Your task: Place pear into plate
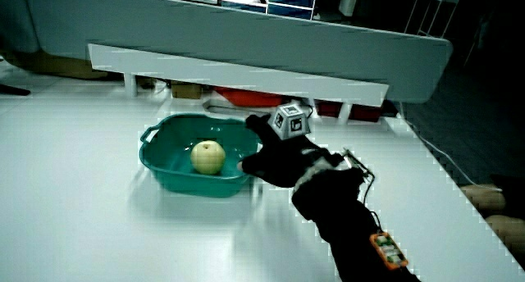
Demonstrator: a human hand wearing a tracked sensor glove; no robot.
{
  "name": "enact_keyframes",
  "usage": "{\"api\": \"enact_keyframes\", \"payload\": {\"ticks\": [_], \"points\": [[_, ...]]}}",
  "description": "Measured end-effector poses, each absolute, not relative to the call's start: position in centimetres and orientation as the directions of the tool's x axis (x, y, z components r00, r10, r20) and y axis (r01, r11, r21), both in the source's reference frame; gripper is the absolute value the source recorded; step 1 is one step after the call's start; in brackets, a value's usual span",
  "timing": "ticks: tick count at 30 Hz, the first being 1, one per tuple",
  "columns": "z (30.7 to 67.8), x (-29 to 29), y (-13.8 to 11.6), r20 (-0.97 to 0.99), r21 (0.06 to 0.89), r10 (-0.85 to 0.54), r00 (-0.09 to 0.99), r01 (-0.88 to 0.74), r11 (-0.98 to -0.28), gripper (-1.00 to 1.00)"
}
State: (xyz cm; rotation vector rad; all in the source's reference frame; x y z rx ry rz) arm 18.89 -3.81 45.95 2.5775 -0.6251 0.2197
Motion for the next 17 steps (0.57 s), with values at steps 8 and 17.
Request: {"api": "enact_keyframes", "payload": {"ticks": [8,17], "points": [[46.0,22.1,-2.2,0.243,0.384,-0.38,0.893,-0.448,-0.807,-1.0],[45.5,23.8,-0.5,0.245,0.343,-0.38,0.892,-0.446,-0.827,-1.0]]}}
